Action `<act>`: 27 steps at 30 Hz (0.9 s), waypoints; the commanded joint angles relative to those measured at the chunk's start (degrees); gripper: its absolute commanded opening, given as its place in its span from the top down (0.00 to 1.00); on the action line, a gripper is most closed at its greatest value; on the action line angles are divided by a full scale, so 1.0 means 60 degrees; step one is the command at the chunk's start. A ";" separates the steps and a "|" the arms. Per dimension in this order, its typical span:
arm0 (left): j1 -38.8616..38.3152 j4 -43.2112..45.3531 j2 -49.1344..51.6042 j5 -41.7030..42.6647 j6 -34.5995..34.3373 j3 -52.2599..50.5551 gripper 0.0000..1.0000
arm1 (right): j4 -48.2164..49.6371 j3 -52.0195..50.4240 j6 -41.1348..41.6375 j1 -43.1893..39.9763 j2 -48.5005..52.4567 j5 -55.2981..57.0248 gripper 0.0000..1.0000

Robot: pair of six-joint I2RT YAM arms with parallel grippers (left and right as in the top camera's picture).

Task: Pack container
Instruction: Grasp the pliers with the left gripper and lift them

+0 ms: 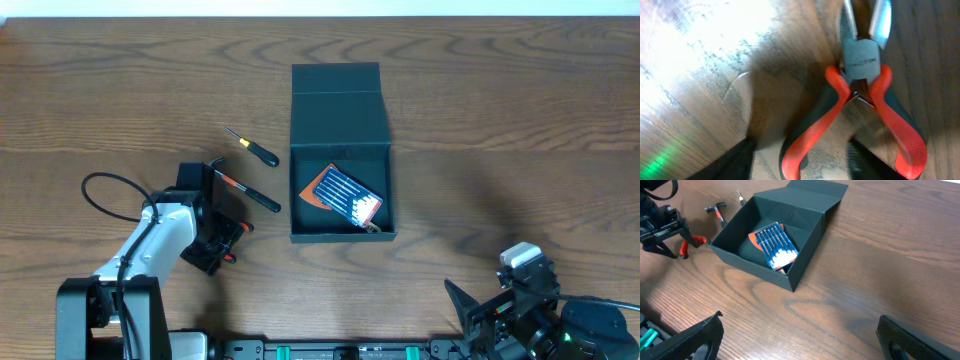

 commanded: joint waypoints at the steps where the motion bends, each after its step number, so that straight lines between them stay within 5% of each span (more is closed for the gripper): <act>1: 0.0026 0.0058 0.0138 -0.0073 0.0000 -0.0073 0.50 | -0.0004 0.0000 0.0124 -0.0076 -0.0033 0.0000 0.01; 19: 0.0026 0.0087 0.0138 -0.0073 -0.0066 -0.0073 0.92 | -0.0004 0.0000 0.0124 -0.0076 -0.0033 0.0000 0.01; 27: 0.0026 0.0510 0.0102 0.0011 -0.0153 -0.0073 0.94 | -0.0004 0.0000 0.0124 -0.0076 -0.0033 0.0000 0.01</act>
